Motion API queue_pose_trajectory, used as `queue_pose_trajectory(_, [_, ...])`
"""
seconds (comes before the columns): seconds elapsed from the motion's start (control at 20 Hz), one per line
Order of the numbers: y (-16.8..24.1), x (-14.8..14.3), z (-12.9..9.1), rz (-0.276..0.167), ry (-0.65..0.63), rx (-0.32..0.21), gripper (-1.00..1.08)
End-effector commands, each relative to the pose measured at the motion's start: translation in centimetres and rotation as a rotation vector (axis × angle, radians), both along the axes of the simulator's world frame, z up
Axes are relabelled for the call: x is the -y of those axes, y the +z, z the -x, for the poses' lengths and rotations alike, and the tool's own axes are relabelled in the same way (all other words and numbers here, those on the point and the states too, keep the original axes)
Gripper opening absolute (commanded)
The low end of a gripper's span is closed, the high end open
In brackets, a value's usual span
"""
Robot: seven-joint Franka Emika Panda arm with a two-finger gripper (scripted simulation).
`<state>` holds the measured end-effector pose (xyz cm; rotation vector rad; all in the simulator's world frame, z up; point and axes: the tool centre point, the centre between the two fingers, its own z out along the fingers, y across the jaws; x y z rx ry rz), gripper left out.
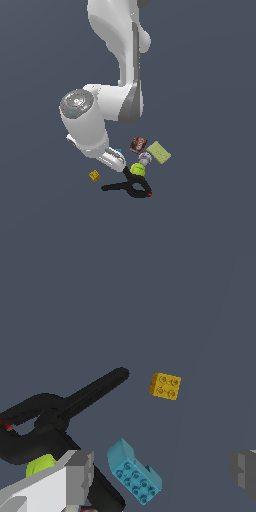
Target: Pick up a designated object from a clutter of objects.
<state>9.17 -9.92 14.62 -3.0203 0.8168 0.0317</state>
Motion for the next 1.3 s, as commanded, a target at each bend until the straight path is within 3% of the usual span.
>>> queue_pose_trajectory(0.0, [-1.9,1.3,-0.7,0.004,-0.063,0.005,1.00])
queue_pose_trajectory(0.5, [-6.8,4.4,-1.8,0.017,-0.207,0.013,1.00])
queue_pose_trajectory(1.25, [-10.2,4.8,-1.8,0.019,-0.223,0.014,1.00])
